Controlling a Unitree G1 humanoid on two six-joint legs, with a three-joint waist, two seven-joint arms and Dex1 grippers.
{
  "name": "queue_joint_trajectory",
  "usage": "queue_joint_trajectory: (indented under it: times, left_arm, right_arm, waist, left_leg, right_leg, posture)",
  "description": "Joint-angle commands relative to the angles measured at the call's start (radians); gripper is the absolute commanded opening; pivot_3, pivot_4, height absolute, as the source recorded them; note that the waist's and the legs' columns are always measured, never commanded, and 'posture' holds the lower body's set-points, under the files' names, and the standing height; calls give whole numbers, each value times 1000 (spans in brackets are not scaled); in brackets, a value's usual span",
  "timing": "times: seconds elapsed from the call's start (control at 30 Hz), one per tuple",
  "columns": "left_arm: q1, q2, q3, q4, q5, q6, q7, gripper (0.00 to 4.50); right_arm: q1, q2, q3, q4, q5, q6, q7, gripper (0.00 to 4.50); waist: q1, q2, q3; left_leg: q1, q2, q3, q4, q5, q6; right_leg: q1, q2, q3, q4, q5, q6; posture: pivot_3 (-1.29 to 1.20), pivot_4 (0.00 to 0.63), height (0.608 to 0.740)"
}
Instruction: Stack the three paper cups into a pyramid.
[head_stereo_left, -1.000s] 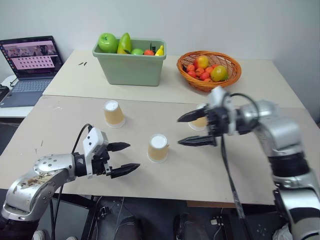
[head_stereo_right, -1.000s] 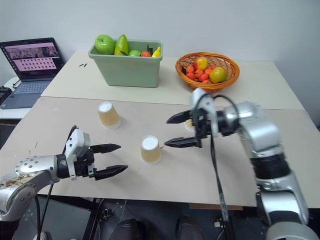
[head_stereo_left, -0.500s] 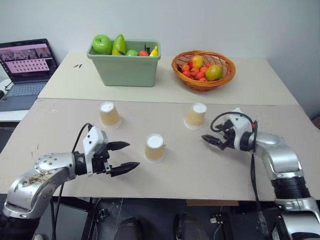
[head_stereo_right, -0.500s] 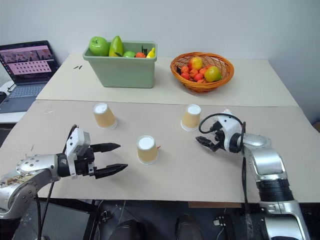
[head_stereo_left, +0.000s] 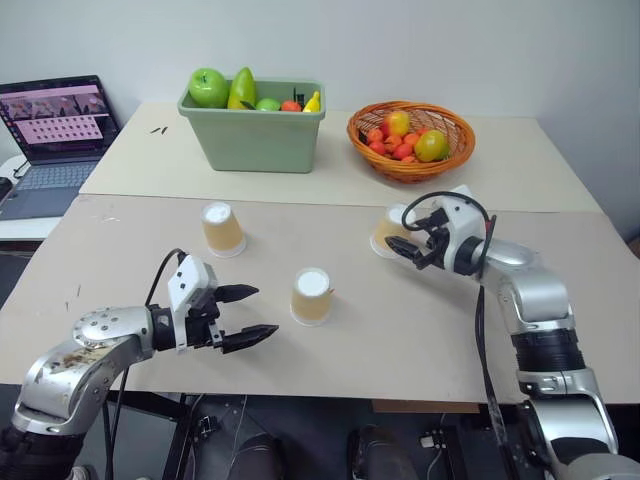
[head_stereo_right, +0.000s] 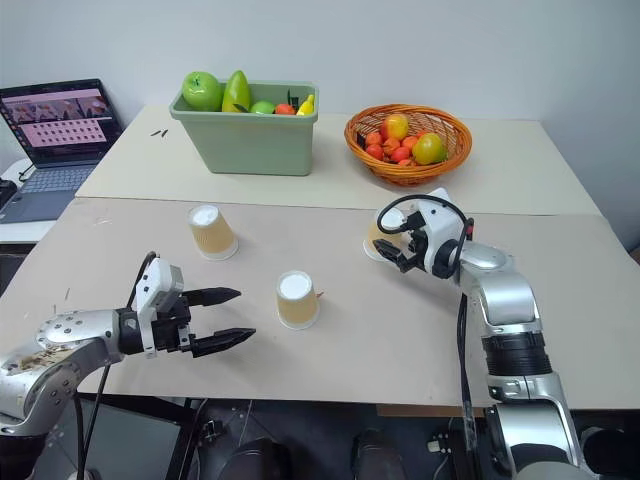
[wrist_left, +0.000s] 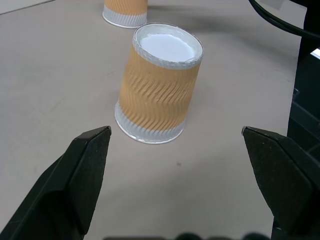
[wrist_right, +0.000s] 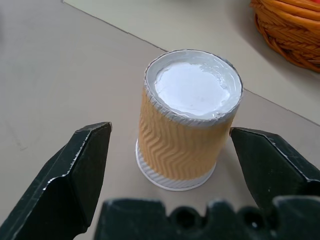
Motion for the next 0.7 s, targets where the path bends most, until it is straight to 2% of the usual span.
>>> queue_joint_trajectory:
  times: [0.03, 0.33, 0.67, 0.7]
  left_arm:
    - [3, -1, 15, -15, 4, -26, -6, 4500]
    - [11, -2, 21, -21, 8, -25, 1, 4500]
    - [26, 1, 34, -30, 9, -20, 3, 4500]
    - [26, 1, 35, -29, 9, -19, 3, 4500]
  right_arm:
    - [-50, 12, -13, 27, -10, -57, -18, 4431]
    - [-139, 56, -5, 188, -29, -147, -24, 4431]
    - [-169, 63, -15, 250, -28, -189, -17, 4431]
    - [-170, 63, -16, 251, -26, -191, -17, 3918]
  waist:
    - [0, 0, 0]
    - [-1, 0, 0]
    - [-1, 0, 0]
    - [-1, 0, 0]
  left_leg:
    - [0, 0, 0, 0, 0, 0]
    - [0, 0, 0, 0, 0, 0]
    - [0, 0, 0, 0, 0, 0]
    - [0, 0, 0, 0, 0, 0]
  right_leg:
    - [0, 0, 0, 0, 0, 0]
    - [0, 0, 0, 0, 0, 0]
    - [0, 0, 0, 0, 0, 0]
    - [0, 0, 0, 0, 0, 0]
  posture:
    - [0, 150, 727]
    - [0, 150, 727]
    - [0, 150, 727]
    - [0, 150, 727]
